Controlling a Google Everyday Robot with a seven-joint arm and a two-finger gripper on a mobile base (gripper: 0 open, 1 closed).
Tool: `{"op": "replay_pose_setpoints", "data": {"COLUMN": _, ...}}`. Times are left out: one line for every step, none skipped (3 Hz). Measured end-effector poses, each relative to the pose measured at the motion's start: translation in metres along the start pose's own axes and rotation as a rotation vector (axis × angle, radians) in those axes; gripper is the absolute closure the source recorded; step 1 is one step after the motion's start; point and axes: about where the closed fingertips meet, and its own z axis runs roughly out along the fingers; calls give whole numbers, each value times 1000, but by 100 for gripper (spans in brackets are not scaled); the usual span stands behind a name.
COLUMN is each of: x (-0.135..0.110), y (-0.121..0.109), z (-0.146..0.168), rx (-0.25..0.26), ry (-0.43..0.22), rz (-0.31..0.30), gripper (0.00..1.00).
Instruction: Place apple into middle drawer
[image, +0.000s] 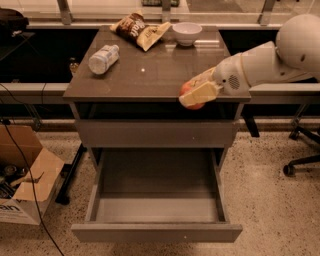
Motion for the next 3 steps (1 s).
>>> {"op": "replay_pose_setpoints", "data": {"x": 45, "y": 30, "z": 26, "rx": -22, "ry": -16, "rz": 58, "gripper": 100}}
{"op": "replay_pose_setpoints", "data": {"x": 113, "y": 47, "z": 77, "rx": -29, "ry": 28, "rz": 122, "gripper": 100}}
{"op": "replay_pose_setpoints", "data": {"x": 113, "y": 47, "z": 77, "rx": -29, "ry": 28, "rz": 122, "gripper": 100}}
